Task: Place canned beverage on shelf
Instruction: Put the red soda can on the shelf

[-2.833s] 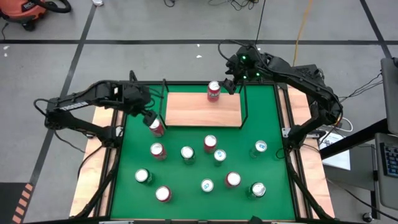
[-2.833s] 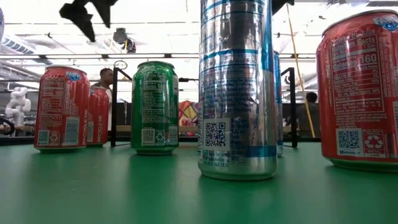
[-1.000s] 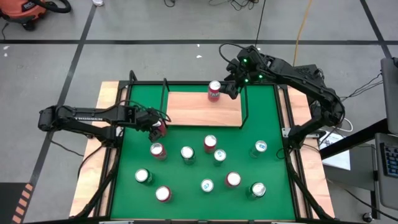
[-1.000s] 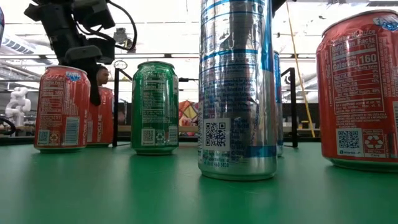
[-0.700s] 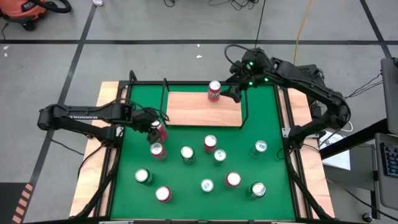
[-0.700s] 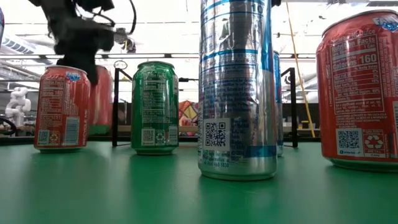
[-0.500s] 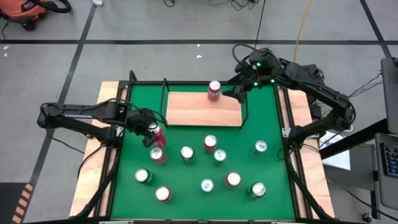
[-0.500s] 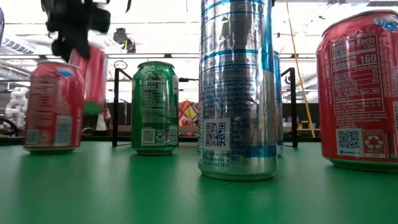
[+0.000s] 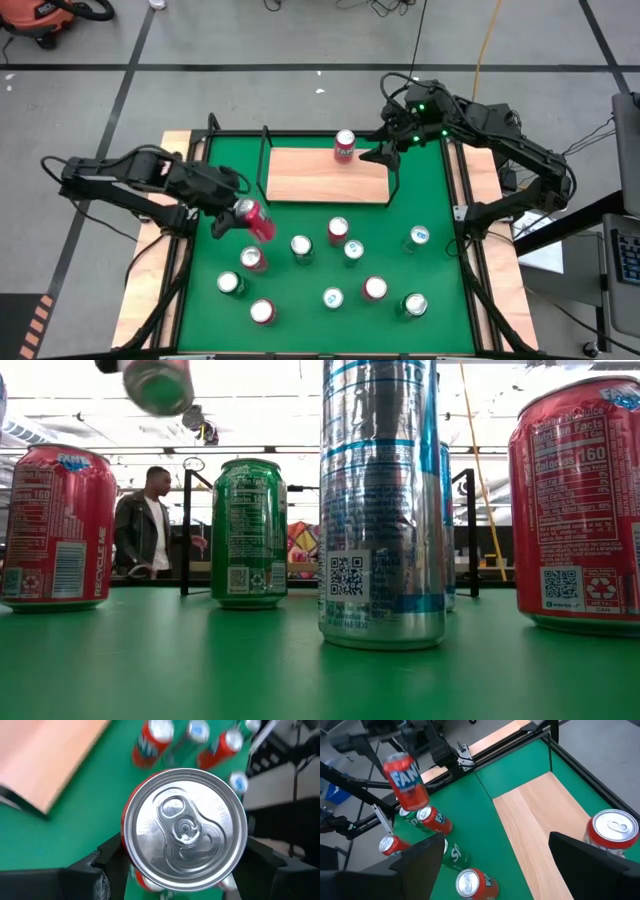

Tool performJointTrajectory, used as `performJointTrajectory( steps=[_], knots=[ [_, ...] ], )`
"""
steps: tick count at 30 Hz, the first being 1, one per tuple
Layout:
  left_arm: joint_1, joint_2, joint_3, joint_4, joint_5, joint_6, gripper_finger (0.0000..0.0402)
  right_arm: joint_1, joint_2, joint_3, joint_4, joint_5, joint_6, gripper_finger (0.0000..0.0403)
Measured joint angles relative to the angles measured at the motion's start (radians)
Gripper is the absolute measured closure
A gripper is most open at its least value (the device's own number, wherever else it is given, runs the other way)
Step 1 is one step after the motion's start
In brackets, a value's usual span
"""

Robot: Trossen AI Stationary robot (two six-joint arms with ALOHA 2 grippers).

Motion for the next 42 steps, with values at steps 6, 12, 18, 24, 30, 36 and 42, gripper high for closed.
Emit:
performJointTrajectory(
  steps=[6, 12, 18, 24, 30, 36, 42],
  knots=[
    [0.001, 0.005, 0.090, 0.081, -0.083, 0.109, 0.0141, 0.000, 0.001, 0.000, 0.091, -0.071, 0.064, 0.0053],
    [0.004, 0.023, 0.096, 0.302, -0.154, 0.298, 0.0141, 0.022, 0.016, 0.000, 0.276, -0.184, 0.206, 0.0053],
    [0.038, 0.090, 0.096, 0.493, -0.180, 0.478, 0.0141, 0.074, 0.024, 0.000, 0.371, -0.230, 0.304, 0.0053],
    [0.075, 0.158, 0.096, 0.615, -0.097, 0.544, 0.0141, 0.103, 0.025, 0.000, 0.381, -0.281, 0.350, 0.0053],
    [0.090, 0.213, 0.096, 0.669, 0.010, 0.583, 0.0141, 0.137, 0.031, 0.000, 0.382, -0.346, 0.336, 0.0053],
    [0.109, 0.258, 0.096, 0.768, 0.036, 0.621, 0.0141, 0.164, 0.061, 0.000, 0.376, -0.404, 0.336, 0.0053],
    [0.114, 0.300, 0.096, 0.831, 0.091, 0.648, 0.0142, 0.188, 0.096, 0.000, 0.364, -0.495, 0.319, 0.0053]
  ],
)
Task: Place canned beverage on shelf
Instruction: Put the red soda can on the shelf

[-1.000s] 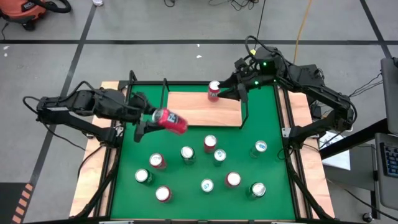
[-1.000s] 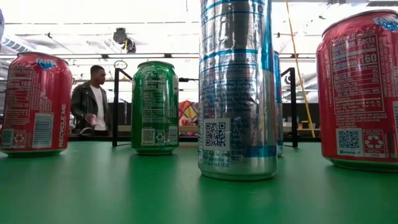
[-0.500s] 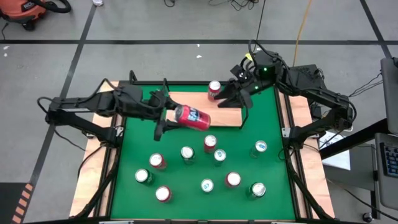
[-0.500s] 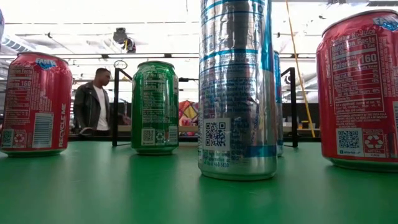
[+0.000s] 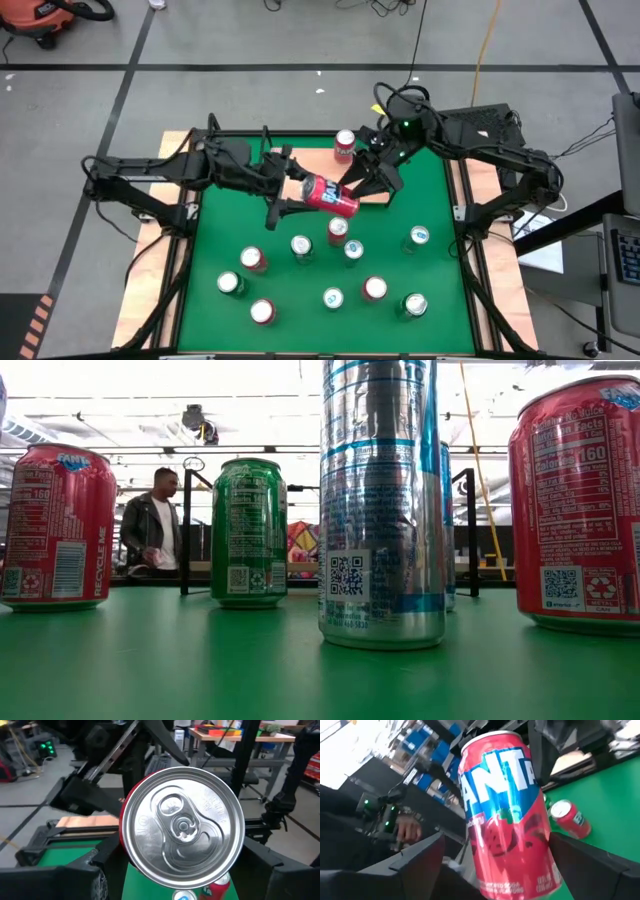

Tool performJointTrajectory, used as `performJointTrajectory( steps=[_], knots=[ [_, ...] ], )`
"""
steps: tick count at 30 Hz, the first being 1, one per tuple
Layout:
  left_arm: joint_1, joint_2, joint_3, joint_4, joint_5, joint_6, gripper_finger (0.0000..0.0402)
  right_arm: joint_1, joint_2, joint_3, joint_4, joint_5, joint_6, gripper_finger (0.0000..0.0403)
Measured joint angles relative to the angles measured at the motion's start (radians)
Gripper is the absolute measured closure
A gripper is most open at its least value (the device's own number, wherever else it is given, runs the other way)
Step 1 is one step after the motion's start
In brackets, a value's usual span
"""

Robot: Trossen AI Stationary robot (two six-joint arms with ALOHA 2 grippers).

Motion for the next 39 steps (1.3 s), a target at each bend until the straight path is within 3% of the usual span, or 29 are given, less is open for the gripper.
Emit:
performJointTrajectory(
  steps=[9, 22, 39],
  knots=[
    [-0.002, 0.017, 0.000, -0.002, 0.027, -0.007, 0.0142, -0.001, 0.047, 0.000, 0.005, -0.147, 0.036, 0.0052],
    [0.006, 0.017, 0.000, 0.030, 0.010, 0.028, 0.0142, -0.008, 0.062, 0.000, 0.017, -0.170, -0.006, 0.0053],
    [0.007, 0.018, 0.000, 0.083, 0.053, 0.048, 0.0142, -0.001, 0.060, 0.000, 0.066, -0.232, 0.115, 0.0034]
  ],
)
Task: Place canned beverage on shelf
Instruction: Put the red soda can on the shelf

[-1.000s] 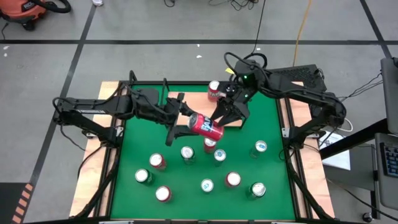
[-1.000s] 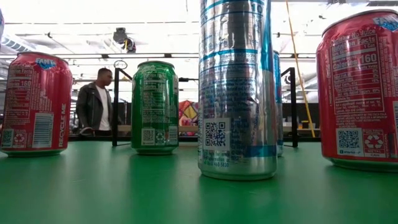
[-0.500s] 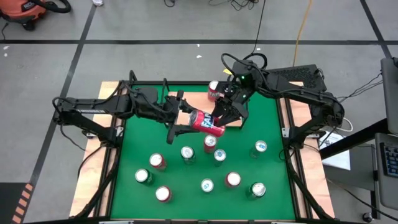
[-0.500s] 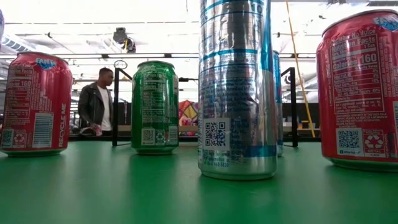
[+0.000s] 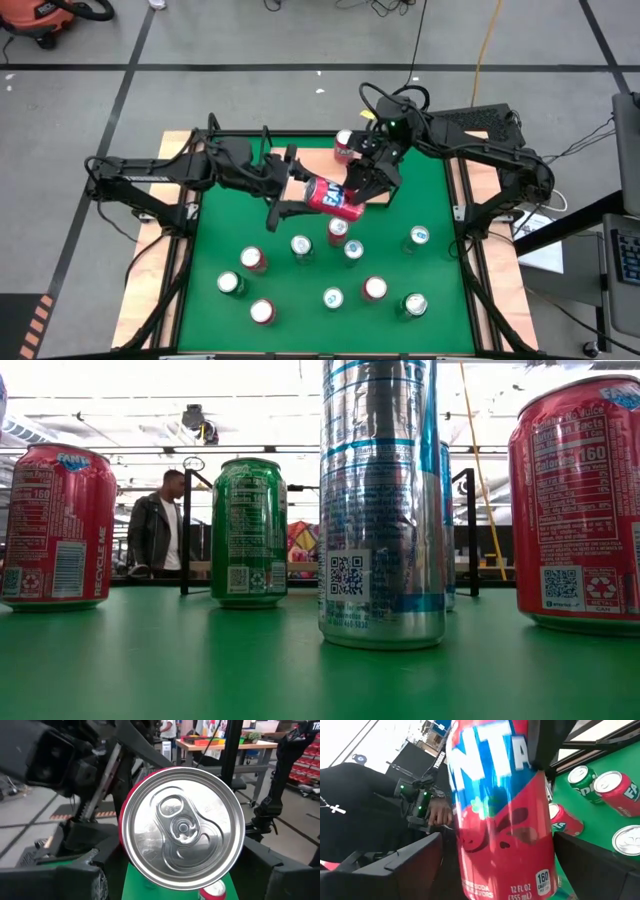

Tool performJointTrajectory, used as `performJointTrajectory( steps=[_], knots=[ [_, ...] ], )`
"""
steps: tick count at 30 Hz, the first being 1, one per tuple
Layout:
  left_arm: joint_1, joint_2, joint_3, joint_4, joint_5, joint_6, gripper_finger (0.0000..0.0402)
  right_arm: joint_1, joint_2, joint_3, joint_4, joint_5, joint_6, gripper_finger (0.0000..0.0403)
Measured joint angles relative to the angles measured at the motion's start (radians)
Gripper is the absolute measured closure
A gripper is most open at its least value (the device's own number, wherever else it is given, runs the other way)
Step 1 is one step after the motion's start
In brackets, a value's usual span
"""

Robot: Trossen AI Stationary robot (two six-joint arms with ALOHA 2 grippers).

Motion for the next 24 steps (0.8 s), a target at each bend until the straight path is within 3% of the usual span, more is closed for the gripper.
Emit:
performJointTrajectory(
  steps=[7, 13, 24],
  knots=[
    [0.010, 0.000, 0.000, 0.010, -0.026, 0.007, 0.0142, 0.003, 0.000, 0.000, -0.010, 0.095, -0.007, 0.0033],
    [0.008, 0.000, 0.000, 0.011, -0.026, 0.052, 0.0142, 0.003, 0.009, 0.001, -0.016, 0.056, -0.010, 0.0040],
    [0.063, -0.001, 0.000, 0.006, -0.024, 0.059, 0.0139, -0.025, 0.039, 0.001, -0.021, 0.041, -0.054, 0.0111]
  ],
)
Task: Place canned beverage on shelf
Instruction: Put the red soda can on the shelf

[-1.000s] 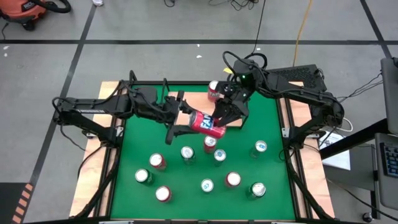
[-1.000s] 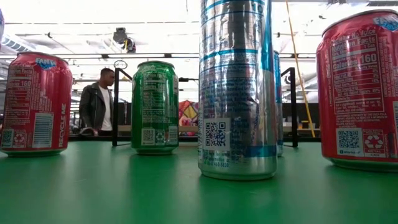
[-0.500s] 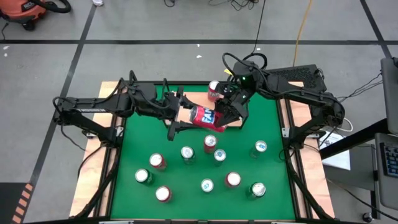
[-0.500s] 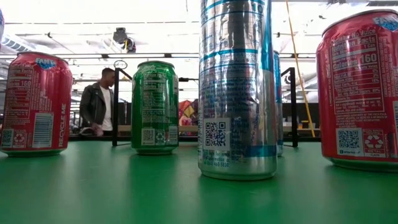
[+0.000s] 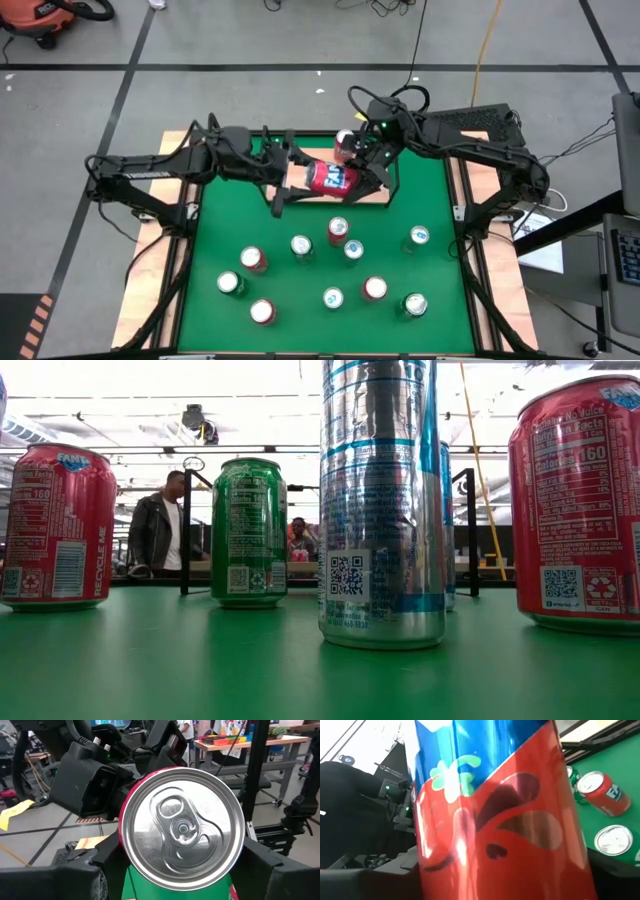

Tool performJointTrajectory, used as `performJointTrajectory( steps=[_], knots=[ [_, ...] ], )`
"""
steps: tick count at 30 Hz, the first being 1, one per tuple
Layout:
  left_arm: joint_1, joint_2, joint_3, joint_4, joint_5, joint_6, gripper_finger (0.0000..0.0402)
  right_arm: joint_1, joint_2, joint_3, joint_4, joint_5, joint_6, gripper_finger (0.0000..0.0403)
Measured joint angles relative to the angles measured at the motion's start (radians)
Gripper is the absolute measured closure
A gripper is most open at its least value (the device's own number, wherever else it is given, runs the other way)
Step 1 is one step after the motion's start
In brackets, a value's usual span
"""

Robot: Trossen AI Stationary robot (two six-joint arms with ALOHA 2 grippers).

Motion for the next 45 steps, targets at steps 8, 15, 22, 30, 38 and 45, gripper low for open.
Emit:
performJointTrajectory(
  steps=[8, 15, 22, 30, 38, 45],
  knots=[
    [-0.001, 0.000, 0.000, -0.024, -0.147, -0.009, 0.0062, -0.054, -0.001, 0.000, -0.001, 0.010, -0.029, 0.0108],
    [0.006, 0.000, 0.000, -0.008, -0.269, -0.176, 0.0029, -0.095, -0.003, 0.000, 0.018, 0.079, -0.093, 0.0116],
    [0.039, 0.000, 0.000, 0.050, -0.303, -0.401, 0.0027, -0.124, -0.015, 0.000, 0.057, 0.216, -0.148, 0.0116],
    [0.079, 0.000, 0.000, 0.096, -0.348, -0.487, 0.0027, -0.117, -0.022, 0.000, 0.062, 0.471, -0.290, 0.0116],
    [0.107, 0.000, 0.000, 0.104, -0.332, -0.526, 0.0045, -0.097, -0.023, 0.000, 0.060, 0.590, -0.382, 0.0116],
    [0.136, 0.000, 0.000, 0.083, -0.265, -0.537, 0.0091, -0.096, -0.024, 0.000, 0.057, 0.615, -0.399, 0.0115]
  ],
)
